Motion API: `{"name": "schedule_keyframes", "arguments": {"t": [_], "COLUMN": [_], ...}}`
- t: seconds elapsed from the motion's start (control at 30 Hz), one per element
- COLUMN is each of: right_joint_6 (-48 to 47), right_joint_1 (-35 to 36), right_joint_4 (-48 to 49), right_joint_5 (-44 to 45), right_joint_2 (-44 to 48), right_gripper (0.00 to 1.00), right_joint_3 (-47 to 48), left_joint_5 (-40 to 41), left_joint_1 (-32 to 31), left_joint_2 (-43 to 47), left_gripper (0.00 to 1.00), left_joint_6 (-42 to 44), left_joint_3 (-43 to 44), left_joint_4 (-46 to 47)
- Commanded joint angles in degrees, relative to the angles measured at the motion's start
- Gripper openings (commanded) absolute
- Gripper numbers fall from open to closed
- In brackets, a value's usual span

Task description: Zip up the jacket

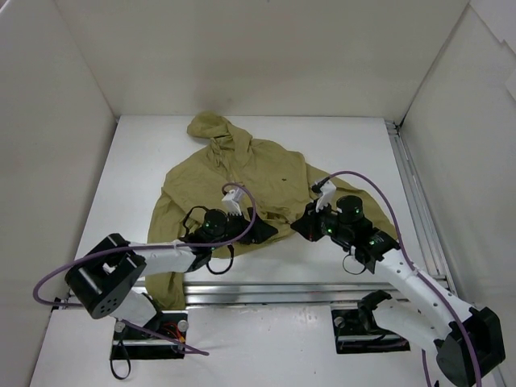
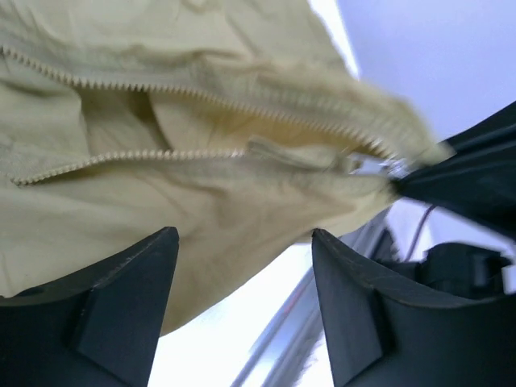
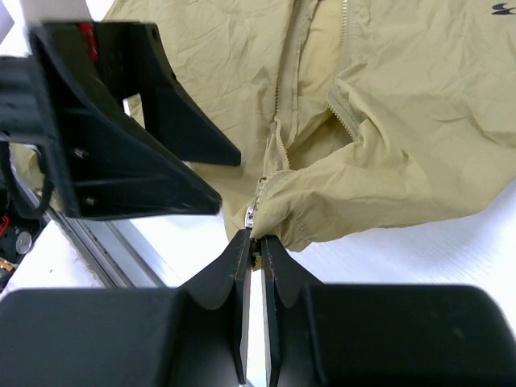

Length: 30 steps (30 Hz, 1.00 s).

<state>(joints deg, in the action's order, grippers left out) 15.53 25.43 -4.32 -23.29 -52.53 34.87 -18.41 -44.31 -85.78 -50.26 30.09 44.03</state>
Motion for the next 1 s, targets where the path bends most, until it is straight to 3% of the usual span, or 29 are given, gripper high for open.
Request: {"name": "schedule_keyframes", "arguments": {"t": [0.0,0.13,0.47,0.97], "right_joint_6": [-0.9,-1.0,-0.1,1.3], "right_joint_1": [-0.3,-0.3,-0.2,-0.3], "right_joint_4": [2.8,3.0,4.1,6.7], "right_joint_5": [-1.6,-1.8,-1.8,-1.5], "right_joint_2": [1.3,1.4,1.6,1.4], "right_gripper": [0.0,0.0,0.0,0.0], "right_joint_3": [1.8,1.8,1.4,0.5], "left_joint_5": [2.2,3.7,4.1,5.0], "left_joint_1": [0.2,0.2,0.2,-0.3], "left_joint_2": [4.7,5.4,0.3,-1.1], "left_gripper": [0.65,0.71,0.7,0.66], "left_joint_6": [-5.7,-12.7,-25.1,-29.2], "left_joint_3": [2.9,5.3,9.7,12.6], "left_joint_4": [3.9,-0.2,-2.7,-4.7]}}
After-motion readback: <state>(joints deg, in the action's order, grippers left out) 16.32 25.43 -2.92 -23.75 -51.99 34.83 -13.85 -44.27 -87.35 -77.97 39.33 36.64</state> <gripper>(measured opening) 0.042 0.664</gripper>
